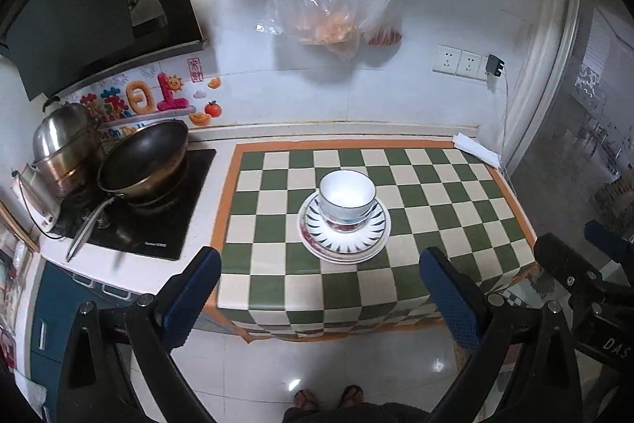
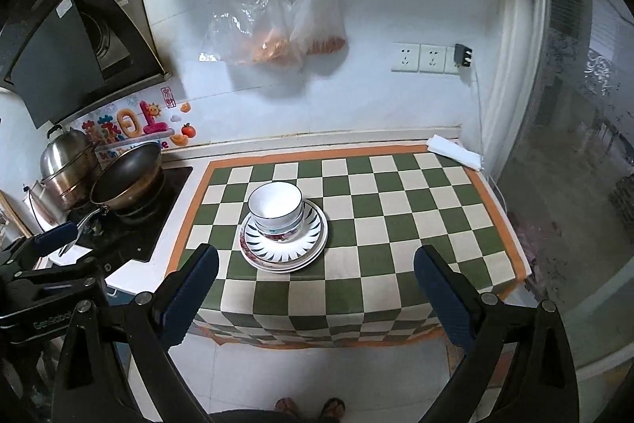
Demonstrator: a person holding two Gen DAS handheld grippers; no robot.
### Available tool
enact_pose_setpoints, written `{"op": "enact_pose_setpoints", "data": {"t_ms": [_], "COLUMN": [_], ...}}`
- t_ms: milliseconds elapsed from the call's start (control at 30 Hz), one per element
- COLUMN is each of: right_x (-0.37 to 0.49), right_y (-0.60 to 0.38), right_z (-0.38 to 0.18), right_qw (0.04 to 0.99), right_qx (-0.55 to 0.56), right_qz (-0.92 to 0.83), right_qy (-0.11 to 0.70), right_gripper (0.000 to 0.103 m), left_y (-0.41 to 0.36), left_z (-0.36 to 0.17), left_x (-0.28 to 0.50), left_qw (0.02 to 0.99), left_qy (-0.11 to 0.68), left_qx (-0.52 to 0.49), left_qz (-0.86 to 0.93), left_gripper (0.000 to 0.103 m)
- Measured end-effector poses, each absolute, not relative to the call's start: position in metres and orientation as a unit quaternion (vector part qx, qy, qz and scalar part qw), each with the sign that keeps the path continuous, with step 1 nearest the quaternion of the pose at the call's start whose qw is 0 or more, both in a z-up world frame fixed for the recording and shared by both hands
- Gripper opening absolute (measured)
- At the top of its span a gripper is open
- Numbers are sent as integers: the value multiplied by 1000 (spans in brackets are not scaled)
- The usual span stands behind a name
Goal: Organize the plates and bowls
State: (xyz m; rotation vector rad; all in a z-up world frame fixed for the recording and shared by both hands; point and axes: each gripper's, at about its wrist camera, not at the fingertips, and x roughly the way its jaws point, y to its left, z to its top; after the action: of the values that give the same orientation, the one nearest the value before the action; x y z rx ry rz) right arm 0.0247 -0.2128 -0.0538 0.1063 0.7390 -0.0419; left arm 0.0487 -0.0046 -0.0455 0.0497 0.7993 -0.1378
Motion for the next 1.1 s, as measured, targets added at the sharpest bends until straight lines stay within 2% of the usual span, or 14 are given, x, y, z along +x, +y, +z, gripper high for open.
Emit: {"op": "enact_pose_setpoints", "data": {"t_ms": [1100], "right_x": [4], "right_y": [-216], "right_z": [-53], "right_qw": [931], "right_qx": [43], "right_qz": [-24], "right_qy": [363], "right_gripper": [101], "left_y": [9], "left_z": [-44], "left_x": [16], "left_qw": [921], "left_qy": [386], "left_qx": [12], "left_qz": [-48], "left_gripper": [103]}}
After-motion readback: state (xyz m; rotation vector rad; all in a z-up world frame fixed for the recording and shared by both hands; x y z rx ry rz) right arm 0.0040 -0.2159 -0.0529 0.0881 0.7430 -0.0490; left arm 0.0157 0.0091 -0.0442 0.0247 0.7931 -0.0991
